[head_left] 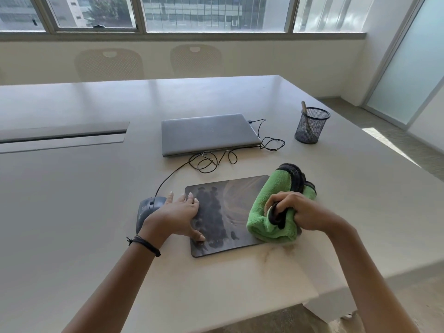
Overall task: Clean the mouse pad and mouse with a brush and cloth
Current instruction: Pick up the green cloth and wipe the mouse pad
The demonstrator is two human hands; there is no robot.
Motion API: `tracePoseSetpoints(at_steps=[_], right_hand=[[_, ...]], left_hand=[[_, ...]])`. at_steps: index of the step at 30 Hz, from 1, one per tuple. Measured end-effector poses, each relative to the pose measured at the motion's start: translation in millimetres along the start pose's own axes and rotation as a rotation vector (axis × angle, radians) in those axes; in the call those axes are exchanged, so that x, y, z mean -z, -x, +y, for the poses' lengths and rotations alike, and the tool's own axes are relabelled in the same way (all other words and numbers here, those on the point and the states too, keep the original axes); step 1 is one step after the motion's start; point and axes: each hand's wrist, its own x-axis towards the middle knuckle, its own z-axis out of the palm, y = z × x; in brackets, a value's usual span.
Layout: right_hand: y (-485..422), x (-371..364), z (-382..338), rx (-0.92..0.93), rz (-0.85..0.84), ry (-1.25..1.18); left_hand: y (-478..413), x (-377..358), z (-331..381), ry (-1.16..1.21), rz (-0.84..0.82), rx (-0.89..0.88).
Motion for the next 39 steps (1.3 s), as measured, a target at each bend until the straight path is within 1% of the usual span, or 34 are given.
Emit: tracePoseSetpoints(at_steps=[3,9,12,15,18,21,23,25,27,31,36,39], right_hand=[[8,6,13,-0.046,0.056,0.02],[19,30,39,-0.203,0.216,0.125],[3,38,32,-0.203,0.329,0.241],[-19,36,12,-0.129,0.394,0.286],[-42,23,-12,-0.069,0.336,0.249],[-65,0,-26,-0.049,0.176,0.258],[-77,-13,-28,-0.091,0.078,0.331],[-82,-18,-23,-0.145,0.03,0.438],[-80,-17,-17,-0.189,0.045,0.448],[-76,-10,-8,-0.245,0.16,0.38],[-70,7,8,-0.437,0.23,0.384],[-60,15,19,-0.593,0.315,0.438]], left_hand=[[0,-1,-1,0.004,0.002,0.001],[2,-2,-1,0.047,0.002,-0.002],[2,-1,-2,0.041,0.007,-0.004],[2,-2,-2,0.034,0.018,-0.01],[2,-4,-4,0.027,0.033,-0.02],[2,-5,-4,0.037,0.045,-0.026],[3,-5,-5,0.037,0.048,-0.029],[2,-6,-5,0.03,0.047,-0.031],[2,-6,-5,0.023,0.046,-0.031],[1,-6,-5,0.021,0.046,-0.032],[0,-7,-6,0.025,0.047,-0.03],[0,-8,-6,0.029,0.057,-0.033]])
